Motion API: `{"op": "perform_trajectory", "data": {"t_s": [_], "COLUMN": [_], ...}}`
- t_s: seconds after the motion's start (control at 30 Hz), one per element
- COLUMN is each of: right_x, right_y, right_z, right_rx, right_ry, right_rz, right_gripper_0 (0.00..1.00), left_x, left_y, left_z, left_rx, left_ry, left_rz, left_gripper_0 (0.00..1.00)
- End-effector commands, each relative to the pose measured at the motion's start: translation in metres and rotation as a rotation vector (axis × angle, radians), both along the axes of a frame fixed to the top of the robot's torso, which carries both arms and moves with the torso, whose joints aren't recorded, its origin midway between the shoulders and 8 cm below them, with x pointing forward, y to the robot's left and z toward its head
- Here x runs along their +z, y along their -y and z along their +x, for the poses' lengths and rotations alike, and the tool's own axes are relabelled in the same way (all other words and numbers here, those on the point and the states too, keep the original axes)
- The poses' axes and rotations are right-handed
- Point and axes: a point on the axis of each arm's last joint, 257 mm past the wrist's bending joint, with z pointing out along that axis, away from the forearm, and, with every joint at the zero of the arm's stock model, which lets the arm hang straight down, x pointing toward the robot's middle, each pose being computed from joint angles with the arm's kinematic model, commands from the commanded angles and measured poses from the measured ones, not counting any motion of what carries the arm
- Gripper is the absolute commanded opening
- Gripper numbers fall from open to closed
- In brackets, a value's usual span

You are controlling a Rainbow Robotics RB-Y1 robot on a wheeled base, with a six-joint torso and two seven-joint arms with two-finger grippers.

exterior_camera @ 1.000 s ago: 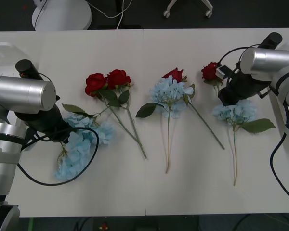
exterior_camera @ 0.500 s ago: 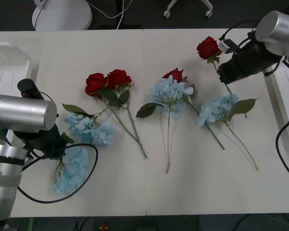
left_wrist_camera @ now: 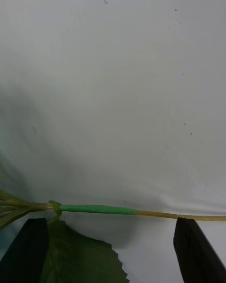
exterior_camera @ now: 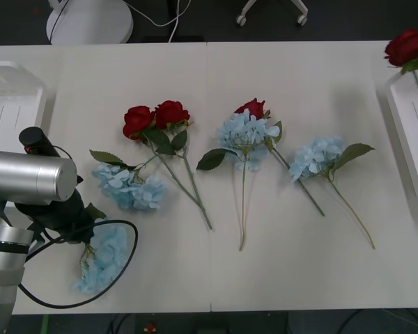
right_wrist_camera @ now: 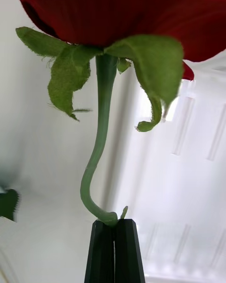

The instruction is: Put the red flowers into the right box and the blue flowers into the left box

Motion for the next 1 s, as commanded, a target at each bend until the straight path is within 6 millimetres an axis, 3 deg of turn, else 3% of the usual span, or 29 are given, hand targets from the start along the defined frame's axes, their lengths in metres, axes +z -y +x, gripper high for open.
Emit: {"op": "perform_trajectory", "data": {"t_s": [0.03, 0.1, 0.13, 0.17, 0.23, 0.27, 0.4, 0.53, 0.73, 0.87, 0.9, 0.97, 1.0], "right_x": [0.047, 0.036, 0.032, 0.028, 0.015, 0.01, -0.015, -0.041, -0.072, -0.078, -0.077, -0.076, -0.076], "right_y": [0.067, 0.092, 0.1, 0.104, 0.119, 0.121, 0.13, 0.138, 0.133, 0.128, 0.127, 0.127, 0.128], "right_z": [-0.004, -0.009, -0.011, -0.012, -0.015, -0.015, -0.014, -0.019, -0.027, -0.026, -0.025, -0.024, -0.025], "right_rx": [-0.111, -0.149, -0.161, -0.168, -0.187, -0.189, -0.184, -0.193, -0.245, -0.255, -0.257, -0.263, -0.266], "right_ry": [0.081, 0.08, 0.083, 0.083, 0.088, 0.09, 0.093, 0.086, 0.064, 0.067, 0.07, 0.075, 0.077], "right_rz": [-0.11, -0.17, -0.187, -0.193, -0.234, -0.241, -0.308, -0.353, -0.339, -0.324, -0.319, -0.309, -0.308], "right_gripper_0": [0.0, 0.0, 0.0, 0.0, 0.0, 0.0, 0.0, 0.0, 0.0, 0.0, 0.02, 0.38, 0.44], "left_x": [0.003, 0.011, 0.016, 0.02, 0.042, 0.05, 0.099, 0.136, 0.153, 0.152, 0.15, 0.143, 0.141], "left_y": [-0.022, -0.021, -0.019, -0.019, -0.018, -0.018, -0.025, -0.034, -0.05, -0.061, -0.063, -0.065, -0.066], "left_z": [-0.009, -0.001, 0.004, 0.007, 0.02, 0.023, 0.036, 0.046, 0.039, 0.029, 0.026, 0.019, 0.017], "left_rx": [-0.047, -0.052, -0.054, -0.054, -0.052, -0.053, -0.09, -0.294, -0.773, -1.034, -1.118, -1.25, -1.271], "left_ry": [-0.013, 0.003, 0.012, 0.019, 0.043, 0.047, 0.063, 0.112, 0.159, 0.15, 0.142, 0.121, 0.115], "left_rz": [0.038, 0.031, 0.018, 0.008, -0.035, -0.045, -0.096, -0.096, 0.028, 0.128, 0.157, 0.193, 0.197], "left_gripper_0": [0.0, 0.01, 0.12, 0.31, 0.87, 1.0, 1.0, 1.0, 1.0, 1.0, 1.0, 1.0, 1.0]}}
